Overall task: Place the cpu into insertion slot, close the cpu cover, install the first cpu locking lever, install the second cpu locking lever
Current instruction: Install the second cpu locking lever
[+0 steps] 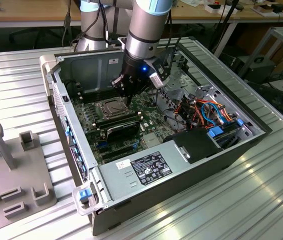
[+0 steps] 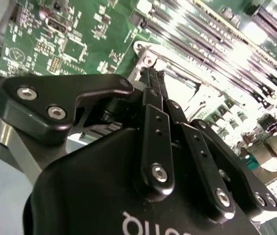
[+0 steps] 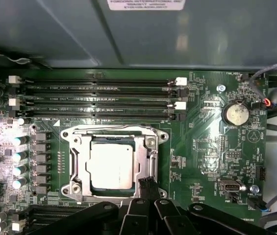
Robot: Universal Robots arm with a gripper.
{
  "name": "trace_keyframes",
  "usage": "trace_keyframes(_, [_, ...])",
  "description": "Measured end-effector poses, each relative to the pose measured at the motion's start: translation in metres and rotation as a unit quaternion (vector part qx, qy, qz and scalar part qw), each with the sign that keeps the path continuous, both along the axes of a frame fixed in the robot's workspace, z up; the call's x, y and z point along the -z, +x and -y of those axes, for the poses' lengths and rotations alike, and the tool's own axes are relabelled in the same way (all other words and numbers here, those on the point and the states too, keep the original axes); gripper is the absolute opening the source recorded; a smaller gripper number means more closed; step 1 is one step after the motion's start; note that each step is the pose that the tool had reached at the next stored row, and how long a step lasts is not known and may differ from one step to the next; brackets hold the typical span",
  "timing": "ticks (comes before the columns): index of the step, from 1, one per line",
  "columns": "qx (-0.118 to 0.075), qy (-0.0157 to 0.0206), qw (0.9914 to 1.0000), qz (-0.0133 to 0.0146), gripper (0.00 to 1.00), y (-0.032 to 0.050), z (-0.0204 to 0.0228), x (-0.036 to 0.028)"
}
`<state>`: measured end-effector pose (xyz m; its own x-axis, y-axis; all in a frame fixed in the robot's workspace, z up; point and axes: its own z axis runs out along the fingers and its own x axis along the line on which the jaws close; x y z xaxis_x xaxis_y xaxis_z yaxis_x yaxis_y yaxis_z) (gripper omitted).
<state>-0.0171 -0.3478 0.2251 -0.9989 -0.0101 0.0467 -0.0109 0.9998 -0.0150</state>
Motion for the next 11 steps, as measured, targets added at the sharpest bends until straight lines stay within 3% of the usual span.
trace_keyframes(8, [0.004,-0.0001,0.99999,-0.0008,0.11,0.0022,0.0165,0.0001])
trace_keyframes(11, [0.004,-0.0001,0.99999,-0.0009,0.11,-0.0001,0.0173,0.0002])
